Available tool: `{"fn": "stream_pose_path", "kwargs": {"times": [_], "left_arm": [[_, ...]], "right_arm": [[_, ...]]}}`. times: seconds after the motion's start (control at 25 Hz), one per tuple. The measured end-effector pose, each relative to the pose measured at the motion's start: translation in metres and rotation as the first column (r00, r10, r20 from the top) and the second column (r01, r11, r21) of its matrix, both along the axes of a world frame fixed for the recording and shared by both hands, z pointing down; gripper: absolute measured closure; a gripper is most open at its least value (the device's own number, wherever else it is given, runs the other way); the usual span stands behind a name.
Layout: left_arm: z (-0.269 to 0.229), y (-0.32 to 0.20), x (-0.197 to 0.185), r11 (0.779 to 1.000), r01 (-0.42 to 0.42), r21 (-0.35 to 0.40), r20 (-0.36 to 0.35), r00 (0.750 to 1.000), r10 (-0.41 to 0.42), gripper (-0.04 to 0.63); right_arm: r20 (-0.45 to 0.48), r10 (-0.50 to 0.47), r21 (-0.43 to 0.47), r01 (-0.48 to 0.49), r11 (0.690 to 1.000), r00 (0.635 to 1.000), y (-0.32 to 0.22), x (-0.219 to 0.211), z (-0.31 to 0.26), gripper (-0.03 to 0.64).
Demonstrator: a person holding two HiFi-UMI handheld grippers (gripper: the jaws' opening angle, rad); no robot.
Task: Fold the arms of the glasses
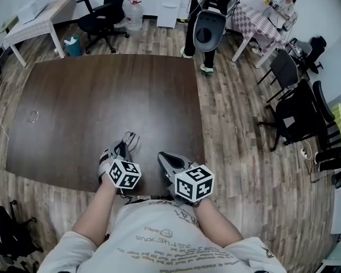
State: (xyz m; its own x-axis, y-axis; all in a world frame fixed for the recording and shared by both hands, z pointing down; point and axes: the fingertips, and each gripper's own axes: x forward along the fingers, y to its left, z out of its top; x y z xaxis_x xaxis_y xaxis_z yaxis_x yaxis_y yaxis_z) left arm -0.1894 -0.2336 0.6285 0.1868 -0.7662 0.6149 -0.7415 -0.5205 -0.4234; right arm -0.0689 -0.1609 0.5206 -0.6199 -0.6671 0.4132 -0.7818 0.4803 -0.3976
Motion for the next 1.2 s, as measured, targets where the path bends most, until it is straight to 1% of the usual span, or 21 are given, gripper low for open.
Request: {"fn": "stream_pose_path", "kwargs": {"times": [0.08,0.16,0.24,0.36,0.52,0.64,0.88,1.2], "left_arm": [[0.011,-0.005,0.002,0.999,-0.039,0.025,0.1,0.994,0.036,0.552],[0.021,-0.009,0.005,0.997,-0.068,0.037,0.171,0.983,0.061,0.552],[0.027,-0.012,0.006,0.995,-0.084,0.056,0.233,0.97,0.069,0.552],[0.036,-0.017,0.006,0.992,-0.101,0.081,0.306,0.949,0.071,0.551],[0.048,-0.021,0.004,0.99,-0.116,0.085,0.374,0.924,0.077,0.551],[0.051,-0.024,0.005,0.988,-0.129,0.09,0.404,0.911,0.083,0.551],[0.06,-0.024,0.006,0.987,-0.14,0.078,0.432,0.897,0.093,0.549],[0.072,-0.021,0.008,0.985,-0.17,0.04,0.442,0.887,0.135,0.548]], "right_arm": [[-0.002,-0.001,-0.007,0.001,1.0,1.0,0.0,0.001,0.002,0.601],[-0.005,-0.001,-0.011,0.0,1.0,1.0,0.001,0.002,0.003,0.601],[-0.006,0.003,-0.014,-0.003,1.0,1.0,0.001,0.003,0.003,0.601],[-0.002,0.012,-0.019,-0.012,1.0,1.0,0.0,0.007,0.003,0.6],[0.016,0.02,-0.029,-0.019,0.999,1.0,-0.001,0.007,0.004,0.6],[0.016,0.022,-0.031,-0.022,0.999,1.0,-0.003,0.01,0.004,0.6],[0.018,0.026,-0.034,-0.025,0.999,0.999,-0.006,0.013,0.005,0.6],[0.017,0.03,-0.042,-0.029,0.999,0.999,-0.008,0.013,0.005,0.6]]}}
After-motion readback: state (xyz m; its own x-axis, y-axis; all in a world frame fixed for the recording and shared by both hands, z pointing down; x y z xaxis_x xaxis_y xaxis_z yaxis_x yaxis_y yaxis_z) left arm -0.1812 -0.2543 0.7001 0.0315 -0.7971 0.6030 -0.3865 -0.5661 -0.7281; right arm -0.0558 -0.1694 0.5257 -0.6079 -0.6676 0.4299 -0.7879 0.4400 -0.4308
